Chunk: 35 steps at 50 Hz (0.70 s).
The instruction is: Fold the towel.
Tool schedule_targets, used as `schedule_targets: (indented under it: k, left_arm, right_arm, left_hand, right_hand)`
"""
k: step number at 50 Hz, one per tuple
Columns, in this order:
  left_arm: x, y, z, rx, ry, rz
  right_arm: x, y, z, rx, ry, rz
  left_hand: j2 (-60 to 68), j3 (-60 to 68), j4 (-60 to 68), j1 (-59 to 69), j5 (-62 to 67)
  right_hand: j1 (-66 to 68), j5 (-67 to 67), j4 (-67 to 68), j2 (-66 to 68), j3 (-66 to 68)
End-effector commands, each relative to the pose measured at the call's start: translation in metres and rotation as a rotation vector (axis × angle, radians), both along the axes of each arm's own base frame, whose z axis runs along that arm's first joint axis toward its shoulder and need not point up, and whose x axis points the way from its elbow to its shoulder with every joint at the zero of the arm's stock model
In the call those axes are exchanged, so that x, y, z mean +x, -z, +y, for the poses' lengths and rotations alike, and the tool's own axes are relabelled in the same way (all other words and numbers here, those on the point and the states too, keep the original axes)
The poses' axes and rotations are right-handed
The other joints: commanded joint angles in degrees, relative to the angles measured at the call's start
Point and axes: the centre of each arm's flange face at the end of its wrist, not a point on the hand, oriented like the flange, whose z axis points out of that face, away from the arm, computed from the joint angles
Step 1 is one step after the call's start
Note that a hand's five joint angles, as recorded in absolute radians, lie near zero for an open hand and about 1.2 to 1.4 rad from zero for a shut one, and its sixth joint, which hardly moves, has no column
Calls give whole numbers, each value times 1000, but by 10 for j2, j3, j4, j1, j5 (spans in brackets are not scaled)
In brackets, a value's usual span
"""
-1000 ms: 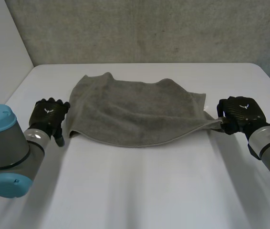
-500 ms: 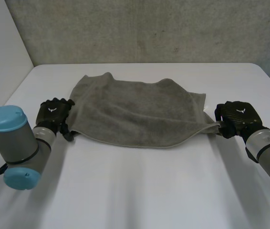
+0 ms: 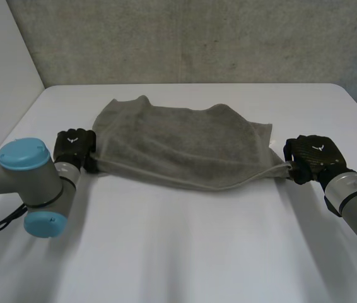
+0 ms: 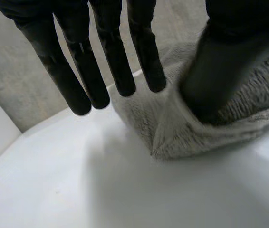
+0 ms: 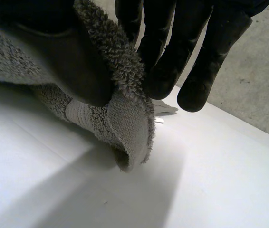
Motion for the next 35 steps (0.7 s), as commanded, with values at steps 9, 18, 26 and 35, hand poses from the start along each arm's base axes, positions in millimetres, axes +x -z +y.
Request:
schedule_targets:
  k: [9,18,26,35]
  left_arm:
    - [14,-78,2,-191,-116,37]
    - [15,-136,22,-314,-78,72]
    - [17,-194,51,-446,15,96]
    - [22,-265,88,-582,90,109]
  right_arm:
    - [-1,-22,-5,-63,14,-4]
    - [-5,-102,1,-235,18,-30]
    - [-12,-179,20,-322,26,-32]
    - [-16,-264,45,-443,14,-37]
  left_hand:
    - [163,162,158,161,75]
    - [163,162,158,161,75]
    - [163,162,158,161,75]
    - [163,162,158,161,75]
  right_hand:
    - [115,56,37,36,39]
    - [115,56,37,36,39]
    - [115,56,37,36,39]
    - [115,56,37,36,39]
